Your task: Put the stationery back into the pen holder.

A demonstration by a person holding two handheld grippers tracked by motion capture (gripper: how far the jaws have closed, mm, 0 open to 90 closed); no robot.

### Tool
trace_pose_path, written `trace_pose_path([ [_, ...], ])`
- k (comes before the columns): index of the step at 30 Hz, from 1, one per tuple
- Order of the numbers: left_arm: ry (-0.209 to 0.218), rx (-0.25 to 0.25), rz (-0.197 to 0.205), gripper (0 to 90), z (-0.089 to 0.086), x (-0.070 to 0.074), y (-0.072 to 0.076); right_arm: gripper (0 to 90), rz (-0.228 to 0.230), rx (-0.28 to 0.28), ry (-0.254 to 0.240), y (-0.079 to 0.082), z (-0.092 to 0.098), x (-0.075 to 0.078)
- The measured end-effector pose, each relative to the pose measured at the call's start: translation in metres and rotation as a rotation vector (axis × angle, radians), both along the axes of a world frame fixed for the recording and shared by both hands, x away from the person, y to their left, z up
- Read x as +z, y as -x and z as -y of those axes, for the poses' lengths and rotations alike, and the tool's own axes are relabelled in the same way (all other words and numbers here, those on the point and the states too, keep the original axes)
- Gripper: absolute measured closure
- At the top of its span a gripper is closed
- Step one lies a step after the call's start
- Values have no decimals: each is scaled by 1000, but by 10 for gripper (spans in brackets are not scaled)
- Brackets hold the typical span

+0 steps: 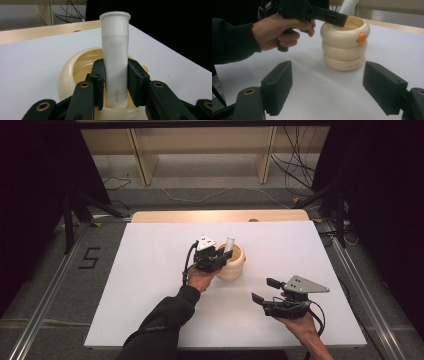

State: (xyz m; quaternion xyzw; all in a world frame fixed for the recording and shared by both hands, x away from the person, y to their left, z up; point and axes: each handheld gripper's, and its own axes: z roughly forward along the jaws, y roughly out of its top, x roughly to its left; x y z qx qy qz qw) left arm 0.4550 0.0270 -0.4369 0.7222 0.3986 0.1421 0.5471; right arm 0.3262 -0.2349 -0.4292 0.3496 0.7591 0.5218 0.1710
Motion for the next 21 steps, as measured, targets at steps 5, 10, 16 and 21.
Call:
trace_pose_path([
  [5,-4,35,-24,316,2,16,6,244,-3,-1,-2,0,0,0],
  [10,-20,27,-24,228,2,27,9,244,-2,2,-1,0,-1,0],
  [16,-33,22,-42,214,-3,29,11,244,-3,2,-2,0,-1,0],
  [21,-37,5,-47,209,-11,30,14,243,-3,0,-3,0,0,0],
])
